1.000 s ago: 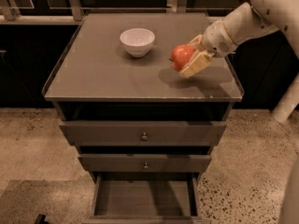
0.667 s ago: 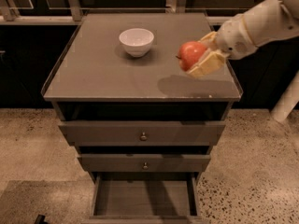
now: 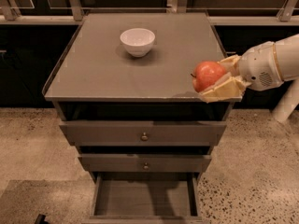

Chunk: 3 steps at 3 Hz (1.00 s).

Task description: Place apple into bottom drawer

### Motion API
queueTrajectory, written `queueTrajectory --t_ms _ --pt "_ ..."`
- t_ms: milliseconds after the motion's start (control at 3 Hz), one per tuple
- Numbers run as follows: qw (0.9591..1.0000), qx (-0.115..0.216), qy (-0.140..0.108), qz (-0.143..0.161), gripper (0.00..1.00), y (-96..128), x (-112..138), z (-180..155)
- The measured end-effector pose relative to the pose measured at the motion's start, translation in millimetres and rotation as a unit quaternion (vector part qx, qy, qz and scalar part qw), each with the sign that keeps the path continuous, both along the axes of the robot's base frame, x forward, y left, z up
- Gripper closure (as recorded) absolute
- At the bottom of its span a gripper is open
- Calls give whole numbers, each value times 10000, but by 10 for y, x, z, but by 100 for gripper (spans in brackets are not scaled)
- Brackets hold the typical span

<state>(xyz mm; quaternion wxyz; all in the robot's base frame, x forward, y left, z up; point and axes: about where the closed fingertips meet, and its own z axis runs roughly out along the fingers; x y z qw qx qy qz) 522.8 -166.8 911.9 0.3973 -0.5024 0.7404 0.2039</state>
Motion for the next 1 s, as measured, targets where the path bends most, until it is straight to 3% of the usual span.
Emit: queueTrajectory --t_ms 333,667,1000 --pt "10000 -1 0 3 100 1 -1 -1" --pt "9996 49 -97 249 100 124 -54 -79" --pt "9970 697 13 348 100 217 -205 -633"
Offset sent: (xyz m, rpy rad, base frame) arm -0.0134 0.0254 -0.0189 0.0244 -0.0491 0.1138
